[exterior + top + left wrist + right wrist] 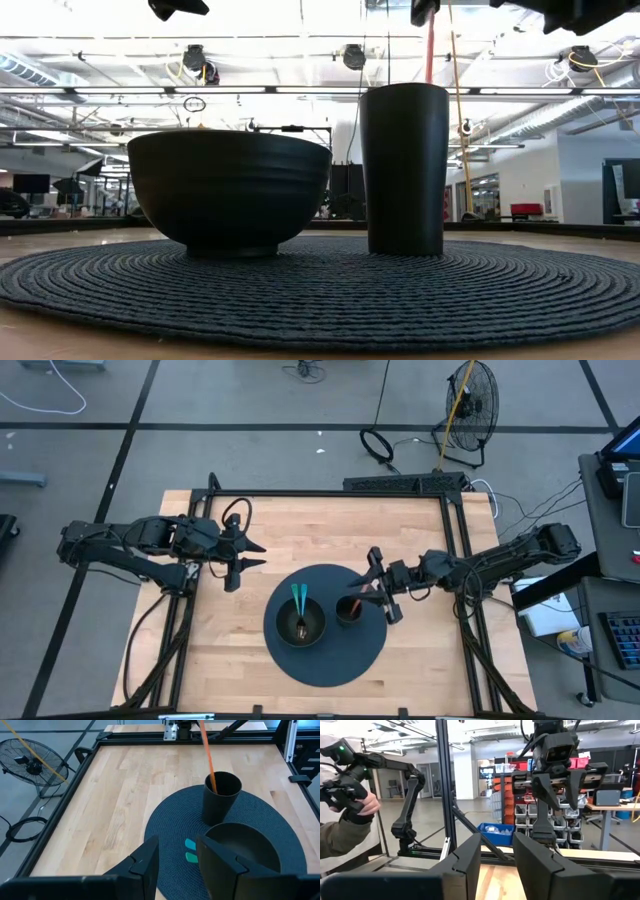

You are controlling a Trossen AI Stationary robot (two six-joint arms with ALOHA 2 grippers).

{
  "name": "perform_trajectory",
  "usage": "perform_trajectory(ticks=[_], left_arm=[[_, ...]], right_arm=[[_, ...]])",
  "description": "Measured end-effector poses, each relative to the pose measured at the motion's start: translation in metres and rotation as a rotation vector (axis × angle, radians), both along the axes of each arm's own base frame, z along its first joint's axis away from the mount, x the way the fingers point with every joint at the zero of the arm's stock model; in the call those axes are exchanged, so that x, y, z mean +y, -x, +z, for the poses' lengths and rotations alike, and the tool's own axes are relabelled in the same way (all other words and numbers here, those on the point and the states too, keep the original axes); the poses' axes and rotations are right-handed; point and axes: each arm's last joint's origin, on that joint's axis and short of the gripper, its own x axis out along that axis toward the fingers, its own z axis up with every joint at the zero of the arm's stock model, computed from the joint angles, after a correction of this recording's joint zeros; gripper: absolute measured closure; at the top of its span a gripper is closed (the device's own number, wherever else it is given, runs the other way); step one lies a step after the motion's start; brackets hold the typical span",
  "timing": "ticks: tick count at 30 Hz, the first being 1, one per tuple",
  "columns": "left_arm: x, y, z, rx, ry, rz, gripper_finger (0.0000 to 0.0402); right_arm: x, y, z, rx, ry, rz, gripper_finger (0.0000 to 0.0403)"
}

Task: Pick & Place Utensil
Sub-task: Return to home position

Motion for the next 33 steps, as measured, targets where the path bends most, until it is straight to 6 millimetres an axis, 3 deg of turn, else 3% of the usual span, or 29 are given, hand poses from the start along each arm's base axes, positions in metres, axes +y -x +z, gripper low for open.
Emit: perform_trajectory(ticks=[15,20,27,33], left_arm=[[-0.002,0.000,0.000,0.001,-0.003,-0.012,0.0266],[-0.007,-0.001,0.002,-0.017,-0.037,-0.043,0.0266],[-0.014,-0.004,0.010,-0.113,-0.095,-0.097,0.0266],[-0.010,-0.004,0.010,-0.104,-0.197,0.018,0.0266]], right_arm=[[-0.004,-0.003,-0.015,0.149,0.048,-0.017,0.0289],[-0.005,0.000,-0.010,0.112,0.086,-0.021,0.0291],[-0.018,0.020,0.013,0.044,0.076,0.001,0.0292],[-0.040,0.052,0.024,0.143,0.063,-0.102,0.0293]])
